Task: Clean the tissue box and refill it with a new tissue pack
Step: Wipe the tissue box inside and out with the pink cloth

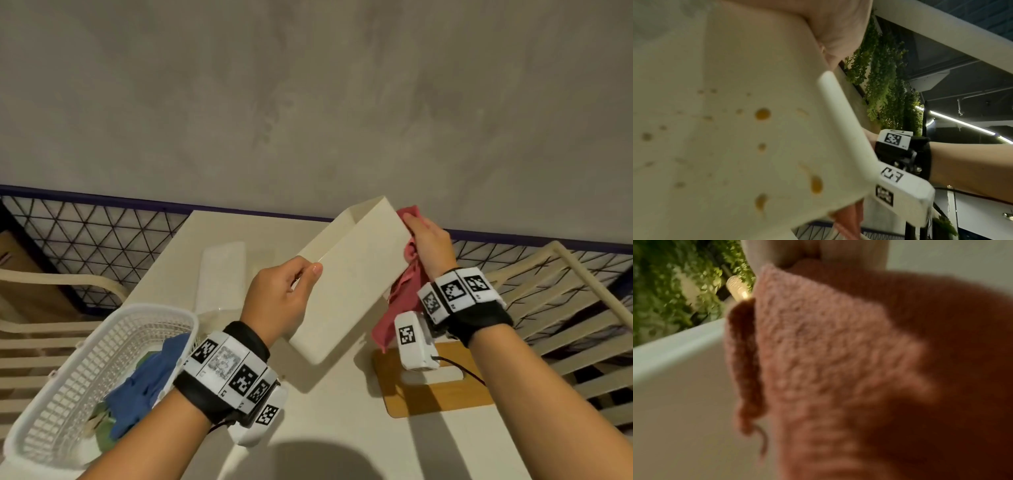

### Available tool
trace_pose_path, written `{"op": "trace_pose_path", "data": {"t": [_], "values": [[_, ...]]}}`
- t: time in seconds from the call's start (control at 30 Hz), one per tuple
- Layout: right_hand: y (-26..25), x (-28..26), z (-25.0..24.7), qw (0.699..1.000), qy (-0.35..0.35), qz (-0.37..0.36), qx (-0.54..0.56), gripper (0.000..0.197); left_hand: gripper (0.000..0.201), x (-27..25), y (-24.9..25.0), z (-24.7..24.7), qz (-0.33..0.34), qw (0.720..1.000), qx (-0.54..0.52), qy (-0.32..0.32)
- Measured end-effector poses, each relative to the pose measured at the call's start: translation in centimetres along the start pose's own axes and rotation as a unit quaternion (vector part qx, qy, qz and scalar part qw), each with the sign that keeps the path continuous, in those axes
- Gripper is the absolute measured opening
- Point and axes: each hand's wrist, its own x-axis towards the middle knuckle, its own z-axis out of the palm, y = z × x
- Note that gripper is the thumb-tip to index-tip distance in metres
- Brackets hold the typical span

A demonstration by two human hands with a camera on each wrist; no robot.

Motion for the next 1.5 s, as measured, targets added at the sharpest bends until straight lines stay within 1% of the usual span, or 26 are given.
{"op": "trace_pose_path", "data": {"t": [0.03, 0.1, 0.17, 0.2, 0.27, 0.33, 0.37, 0.43, 0.5, 0.57, 0.63, 0.67, 0.7, 0.8, 0.87, 0.93, 1.0, 1.03, 1.1, 1.17, 1.27, 1.3, 1.33, 1.4, 1.47, 1.5], "values": [[-0.2, 0.1, -0.3, 1.000, 0.006, 0.006, 0.024, 0.026, 0.035, 0.0, -0.2, 0.0, -0.003, 1.000, -0.005, -0.006], [-1.1, -0.1, -0.6, 0.998, 0.001, -0.013, 0.064, 0.018, 0.023, 0.1, -0.4, 0.2, -0.020, 0.999, -0.023, -0.041], [-2.1, -1.1, 0.1, 0.995, -0.037, -0.050, 0.075, 0.009, 0.007, 0.6, -0.2, 0.6, -0.062, 0.987, -0.096, -0.113], [-2.4, -2.1, 0.8, 0.993, -0.069, -0.067, 0.064, 0.008, 0.019, 0.9, 0.0, 0.9, -0.075, 0.976, -0.139, -0.149], [-1.7, -4.1, 2.6, 0.984, -0.104, -0.140, -0.045, 0.013, 0.040, 1.3, 0.4, 1.7, -0.101, 0.951, -0.212, -0.199], [0.1, -5.4, 3.6, 0.947, -0.104, -0.256, -0.165, 0.019, 0.047, 1.2, 0.6, 2.1, -0.162, 0.926, -0.285, -0.187], [0.9, -5.9, 3.8, 0.929, -0.119, -0.290, -0.195, 0.021, 0.045, 1.1, 0.4, 2.1, -0.199, 0.907, -0.328, -0.175], [2.6, -6.7, 4.0, 0.902, -0.176, -0.305, -0.252, 0.030, 0.033, 0.9, 0.0, 1.7, -0.256, 0.868, -0.395, -0.157], [3.7, -7.3, 4.2, 0.873, -0.182, -0.303, -0.336, 0.042, 0.027, 0.9, -0.5, 1.3, -0.272, 0.859, -0.404, -0.158], [3.7, -7.0, 4.2, 0.872, -0.129, -0.267, -0.391, 0.045, 0.026, 0.7, -0.5, 1.1, -0.270, 0.862, -0.393, -0.171], [3.0, -6.3, 4.3, 0.898, -0.105, -0.240, -0.353, 0.047, 0.027, 0.2, -0.5, 1.0, -0.263, 0.867, -0.386, -0.174], [2.7, -6.3, 4.5, 0.907, -0.120, -0.247, -0.319, 0.047, 0.028, 0.0, -0.3, 1.0, -0.258, 0.870, -0.385, -0.170], [2.5, -6.7, 4.8, 0.902, -0.145, -0.272, -0.301, 0.046, 0.030, -0.1, -0.3, 1.0, -0.251, 0.875, -0.380, -0.162], [2.5, -9.2, 5.9, 0.848, -0.208, -0.378, -0.307, 0.045, 0.032, -0.3, -0.5, 0.9, -0.224, 0.907, -0.327, -0.142], [2.3, -9.1, 6.3, 0.833, -0.233, -0.398, -0.307, 0.045, 0.032, -0.3, -0.6, 1.0, -0.203, 0.925, -0.292, -0.134], [1.9, -7.3, 6.5, 0.849, -0.233, -0.374, -0.290, 0.043, 0.031, -0.2, -0.7, 1.0, -0.187, 0.932, -0.284, -0.126], [1.7, -5.1, 6.3, 0.886, -0.189, -0.325, -0.270, 0.035, 0.029, -0.1, -0.5, 0.8, -0.171, 0.936, -0.280, -0.130], [1.5, -4.5, 5.9, 0.902, -0.161, -0.305, -0.258, 0.034, 0.034, -0.1, -0.6, 0.7, -0.169, 0.937, -0.278, -0.129], [1.2, -4.8, 5.4, 0.917, -0.133, -0.289, -0.241, 0.034, 0.045, 0.3, -0.9, 0.3, -0.162, 0.940, -0.277, -0.117], [0.8, -6.9, 5.5, 0.906, -0.151, -0.315, -0.239, 0.039, 0.046, 0.7, -1.0, 0.0, -0.150, 0.944, -0.270, -0.116], [0.3, -9.6, 6.9, 0.866, -0.208, -0.379, -0.252, 0.046, 0.017, 0.9, -0.4, 0.3, -0.118, 0.963, -0.186, -0.154], [-0.1, -9.4, 7.4, 0.857, -0.219, -0.387, -0.259, 0.049, 0.015, 0.8, -0.4, 0.7, -0.100, 0.970, -0.147, -0.168], [-0.6, -8.5, 7.8, 0.854, -0.220, -0.387, -0.269, 0.050, 0.019, 0.7, -0.3, 0.9, -0.086, 0.973, -0.128, -0.170], [-1.7, -6.2, 8.4, 0.864, -0.191, -0.368, -0.287, 0.044, 0.018, 0.4, -0.1, 1.3, -0.080, 0.972, -0.126, -0.181], [-2.2, -3.8, 8.3, 0.884, -0.172, -0.326, -0.289, 0.035, 0.040, 0.4, 0.4, 1.2, -0.080, 0.975, -0.112, -0.175], [-2.2, -2.9, 8.0, 0.897, -0.165, -0.304, -0.275, 0.034, 0.042, 0.4, 0.4, 1.2, -0.081, 0.975, -0.114, -0.173]]}}
